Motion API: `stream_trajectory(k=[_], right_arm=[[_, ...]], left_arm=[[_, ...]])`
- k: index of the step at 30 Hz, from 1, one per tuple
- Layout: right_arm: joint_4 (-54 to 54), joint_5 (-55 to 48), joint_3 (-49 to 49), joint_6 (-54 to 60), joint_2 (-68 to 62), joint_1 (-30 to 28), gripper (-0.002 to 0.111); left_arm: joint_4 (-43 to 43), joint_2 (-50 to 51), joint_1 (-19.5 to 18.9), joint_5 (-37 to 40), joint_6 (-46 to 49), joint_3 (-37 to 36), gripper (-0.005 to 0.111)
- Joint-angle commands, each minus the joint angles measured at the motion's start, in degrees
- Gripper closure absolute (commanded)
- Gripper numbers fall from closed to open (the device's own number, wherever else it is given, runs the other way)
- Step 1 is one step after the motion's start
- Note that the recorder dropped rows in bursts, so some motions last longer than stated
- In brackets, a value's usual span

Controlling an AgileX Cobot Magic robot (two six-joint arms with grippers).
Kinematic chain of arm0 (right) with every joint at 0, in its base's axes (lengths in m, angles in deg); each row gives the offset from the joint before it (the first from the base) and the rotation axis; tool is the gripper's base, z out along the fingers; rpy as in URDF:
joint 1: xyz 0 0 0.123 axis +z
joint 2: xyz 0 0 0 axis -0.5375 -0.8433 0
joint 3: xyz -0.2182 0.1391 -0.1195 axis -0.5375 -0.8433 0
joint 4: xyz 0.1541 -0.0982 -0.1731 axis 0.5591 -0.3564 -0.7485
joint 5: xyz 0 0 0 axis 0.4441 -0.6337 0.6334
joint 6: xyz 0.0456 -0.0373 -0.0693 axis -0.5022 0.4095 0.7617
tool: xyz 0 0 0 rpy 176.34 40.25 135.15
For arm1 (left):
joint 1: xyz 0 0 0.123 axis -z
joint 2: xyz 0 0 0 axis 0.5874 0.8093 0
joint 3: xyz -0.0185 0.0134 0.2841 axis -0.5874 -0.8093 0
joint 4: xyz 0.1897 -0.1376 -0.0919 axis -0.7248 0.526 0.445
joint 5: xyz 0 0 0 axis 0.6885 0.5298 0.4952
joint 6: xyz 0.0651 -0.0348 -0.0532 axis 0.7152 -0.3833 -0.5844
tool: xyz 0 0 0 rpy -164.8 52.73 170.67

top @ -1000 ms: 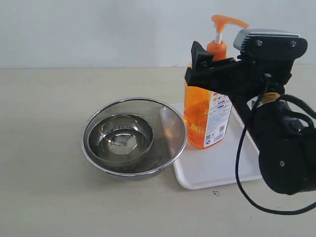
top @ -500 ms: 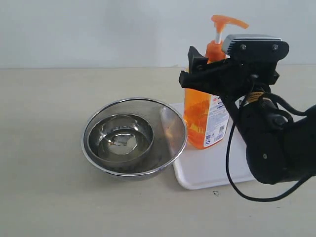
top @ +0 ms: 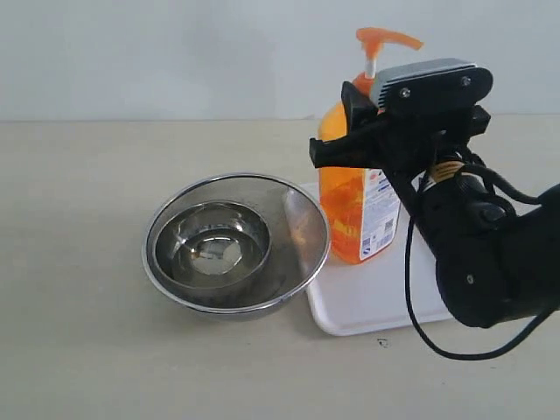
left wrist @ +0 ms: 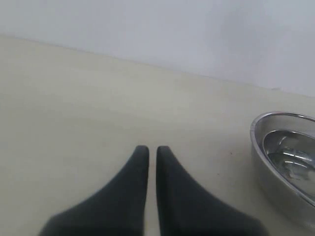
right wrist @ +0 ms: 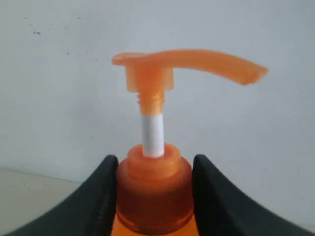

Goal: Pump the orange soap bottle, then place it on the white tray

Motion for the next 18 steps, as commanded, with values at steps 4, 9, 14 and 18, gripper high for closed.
stream_trajectory(k=[4,9,14,18], right_arm=[[-12.2,-0.4,0.1,0.1,-0.2,-4.2,0.108],[-13.0,-0.4,0.1,-0.3,1.6,-5.3,0.108],[-17.6,-1.3,0.1,-0.2,4.8,-6.6,0.108],[-20.7,-6.2,0.1,-1.9,6.4,-8.7,0.108]], left_arm=[[-0.2,-0.2,-0.2,-0.1,-0.5,-0.2,0.101],[-0.2,-0.2,-0.2,-0.1,-0.5,-0.2,0.101],[-0.2,-0.2,-0.2,-0.1,-0.5,-0.2,0.101],[-0.2,-0.2,-0.2,-0.1,-0.5,-0.2,0.101]])
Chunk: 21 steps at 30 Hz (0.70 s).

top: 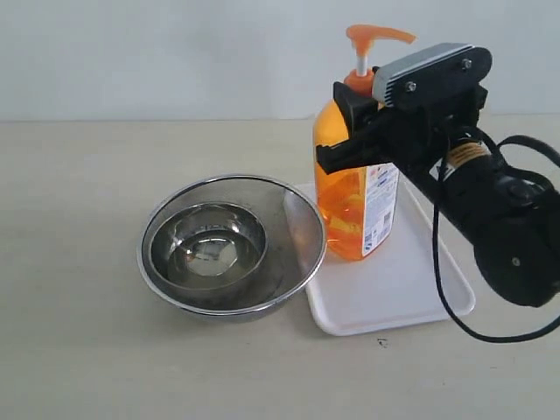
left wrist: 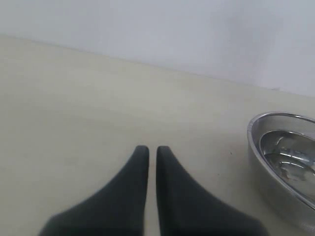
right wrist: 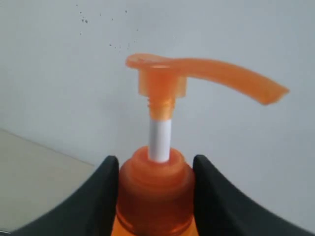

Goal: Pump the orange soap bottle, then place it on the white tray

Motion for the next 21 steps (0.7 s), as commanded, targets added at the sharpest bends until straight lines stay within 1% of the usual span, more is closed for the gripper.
stream_trajectory(k=[1,3,9,13,16,21], right_arm=[[-5.3,0.4,0.1,-0.7,2.8,-2.4,0.108],[-7.9,0.7,-0.3,-0.5,3.1,-3.2,0.108],[-11.0,-0.2,-2.0,-1.7,6.1,-5.7,0.108],[-19.6,-2.4,-2.0,-8.8,8.1,-8.4,0.108],[-23.6,-3.0,-2.0,-13.9,8.6,-10.1,0.108],[-29.0,-4.8,-2.0,-15.0,8.7,-11.7,0.108]], left_arm=[[-0.2,-0.2,-0.2,-0.1,-0.4,-0.2,0.101],[-0.2,-0.2,-0.2,-0.1,-0.4,-0.2,0.101],[-0.2,-0.2,-0.2,-0.1,-0.4,-0.2,0.101],[-0.2,-0.2,-0.2,-0.1,-0.4,-0.2,0.101],[-0.2,-0.2,-0.2,-0.1,-0.4,-0.2,0.101],[-0.2,-0.2,-0.2,-0.1,-0.4,-0.2,0.101]])
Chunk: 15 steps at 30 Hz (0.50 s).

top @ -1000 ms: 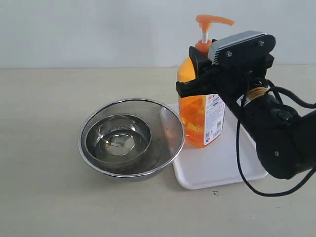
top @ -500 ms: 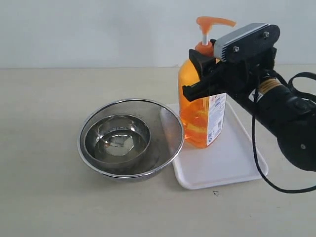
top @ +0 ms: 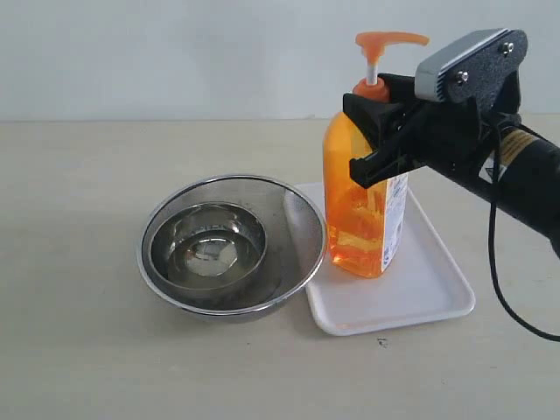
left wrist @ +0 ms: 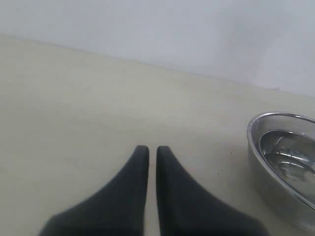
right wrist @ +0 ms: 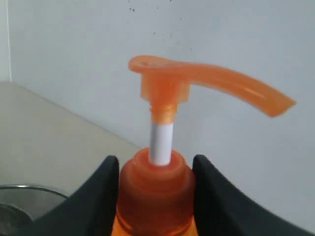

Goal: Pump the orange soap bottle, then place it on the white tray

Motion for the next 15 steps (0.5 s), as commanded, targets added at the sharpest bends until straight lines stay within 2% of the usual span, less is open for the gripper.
stream_trajectory(k=[1,8,15], right_arm=[[-5.0,3.5,0.4,-1.7,1.3,-2.1,0.108],[-10.1,2.9,0.4,-4.0,1.3,-5.0,0.108],[-10.5,1.4,0.0,-4.8,1.3,-6.5,0.108]], left_arm=[[-0.2,-0.2,-0.2,-0.1,-0.4,-0.2,0.101],[-0.2,-0.2,-0.2,-0.1,-0.4,-0.2,0.101],[-0.2,-0.2,-0.2,-0.1,-0.4,-0.2,0.101]])
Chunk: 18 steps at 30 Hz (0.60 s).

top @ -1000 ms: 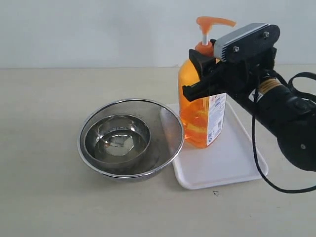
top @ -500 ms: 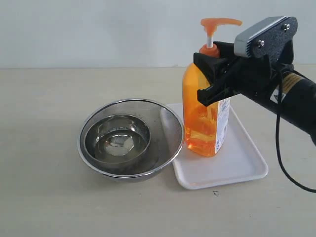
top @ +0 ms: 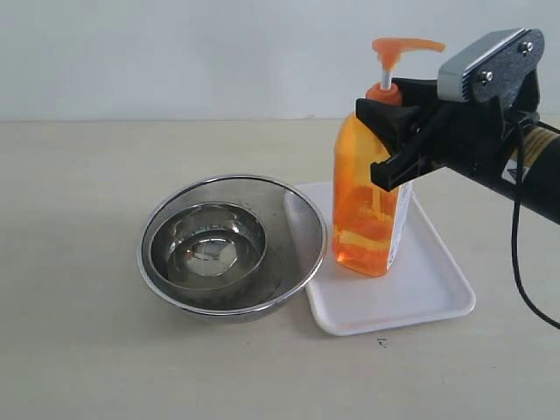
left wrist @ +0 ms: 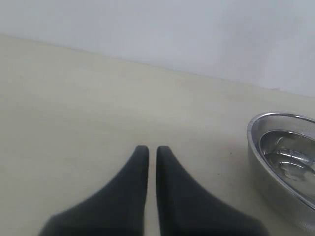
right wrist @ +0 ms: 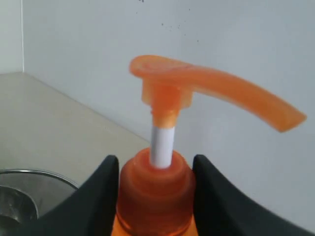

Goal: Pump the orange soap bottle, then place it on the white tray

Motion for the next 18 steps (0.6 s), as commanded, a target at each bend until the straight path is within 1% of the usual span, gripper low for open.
stream_trajectory(k=[1,3,5,6,8,10,12,14,18], right_arm=[[-0.3,1.2,0.0,0.7,1.0,-0.9,0.108],[-0.3,1.0,-0.2,-1.7,1.0,-0.9,0.108],[-0.3,1.0,-0.2,-2.7,1.0,-0.9,0.102],[-0.3,1.0,-0.2,-3.1,1.0,-0.9,0.096],[-0.3,1.0,-0.2,-3.2,1.0,-0.9,0.08],[-0.3,0.7,-0.2,-3.6,1.0,-0.9,0.033],[1.2,0.3,-0.2,-4.5,1.0,-0.9,0.012],[2.1,-1.1,-0.2,-5.4,1.0,-0.9,0.004],[2.5,-1.5,-0.3,-7.4,1.9,-0.9,0.004]], left_arm=[[-0.2,-0.2,-0.2,-0.1,-0.4,-0.2,0.101],[-0.2,-0.2,-0.2,-0.1,-0.4,-0.2,0.101],[-0.2,-0.2,-0.2,-0.1,-0.4,-0.2,0.101],[-0.2,-0.2,-0.2,-0.1,-0.4,-0.2,0.101],[-0.2,-0.2,-0.2,-0.1,-0.4,-0.2,0.101],[-0.2,-0.2,-0.2,-0.1,-0.4,-0.2,0.101],[-0.2,-0.2,-0.2,-0.1,-0.4,-0.2,0.101],[-0.2,-0.2,-0.2,-0.1,-0.4,-0.2,0.101],[-0.2,-0.2,-0.2,-0.1,-0.4,-0.2,0.101]])
